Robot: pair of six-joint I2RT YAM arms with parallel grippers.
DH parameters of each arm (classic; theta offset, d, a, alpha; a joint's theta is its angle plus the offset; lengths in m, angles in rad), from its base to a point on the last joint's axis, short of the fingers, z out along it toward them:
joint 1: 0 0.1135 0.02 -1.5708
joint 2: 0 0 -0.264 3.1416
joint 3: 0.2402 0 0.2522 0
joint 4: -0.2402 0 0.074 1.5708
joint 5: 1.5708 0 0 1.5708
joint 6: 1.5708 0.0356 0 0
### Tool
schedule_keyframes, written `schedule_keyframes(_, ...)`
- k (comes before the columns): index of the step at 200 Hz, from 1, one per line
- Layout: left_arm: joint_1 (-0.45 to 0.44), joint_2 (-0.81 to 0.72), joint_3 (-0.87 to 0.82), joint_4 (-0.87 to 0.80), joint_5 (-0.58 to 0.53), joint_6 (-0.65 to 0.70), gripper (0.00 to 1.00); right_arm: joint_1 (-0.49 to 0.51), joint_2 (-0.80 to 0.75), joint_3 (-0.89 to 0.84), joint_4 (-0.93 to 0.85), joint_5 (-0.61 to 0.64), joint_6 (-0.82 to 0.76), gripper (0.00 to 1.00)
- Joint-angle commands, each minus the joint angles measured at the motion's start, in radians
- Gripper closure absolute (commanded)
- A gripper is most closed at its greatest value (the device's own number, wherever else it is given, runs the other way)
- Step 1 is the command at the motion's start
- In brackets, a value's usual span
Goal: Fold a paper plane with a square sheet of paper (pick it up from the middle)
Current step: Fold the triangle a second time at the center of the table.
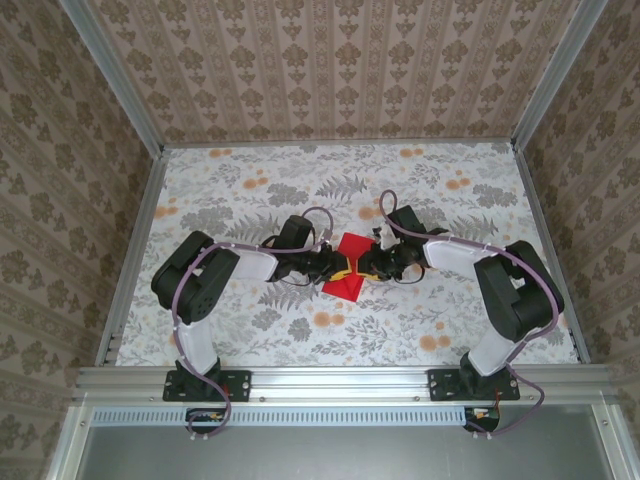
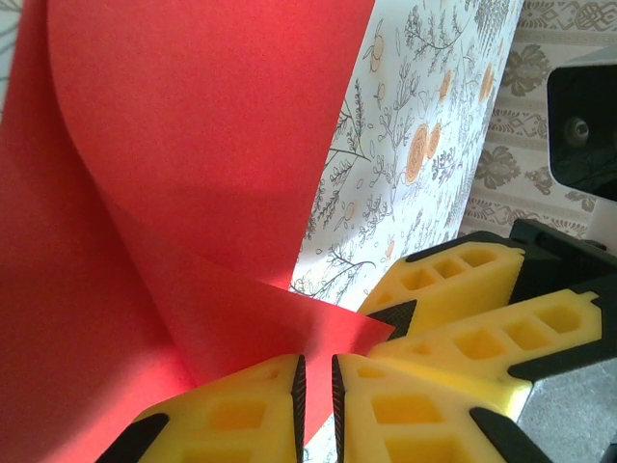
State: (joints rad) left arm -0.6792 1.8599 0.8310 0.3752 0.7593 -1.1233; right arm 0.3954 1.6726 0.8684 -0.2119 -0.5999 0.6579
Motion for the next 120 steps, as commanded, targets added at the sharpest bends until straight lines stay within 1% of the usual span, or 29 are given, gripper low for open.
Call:
schedule_keyframes(1,0.006,0.003,-0.003,0.003,0.002,-0.007,0.83,-0.012,0.029,0.026,0.015,-0.011,-0.003,0.83)
schedule_keyframes(19,0.007,0.001,-0.003,0.004,0.005,-0.007,0.83,-0.015,0.037,0.027,0.023,-0.003,-0.001,0.88)
schedule_keyframes(39,0.003,-0.005,-0.002,0.007,0.009,-0.006,0.83,-0.015,0.042,0.029,0.011,0.02,-0.012,0.91)
schedule_keyframes(120,-0.011,0.011,0.019,0.024,0.023,-0.002,0.83,-0.019,0.089,0.058,-0.012,0.041,-0.04,0.92)
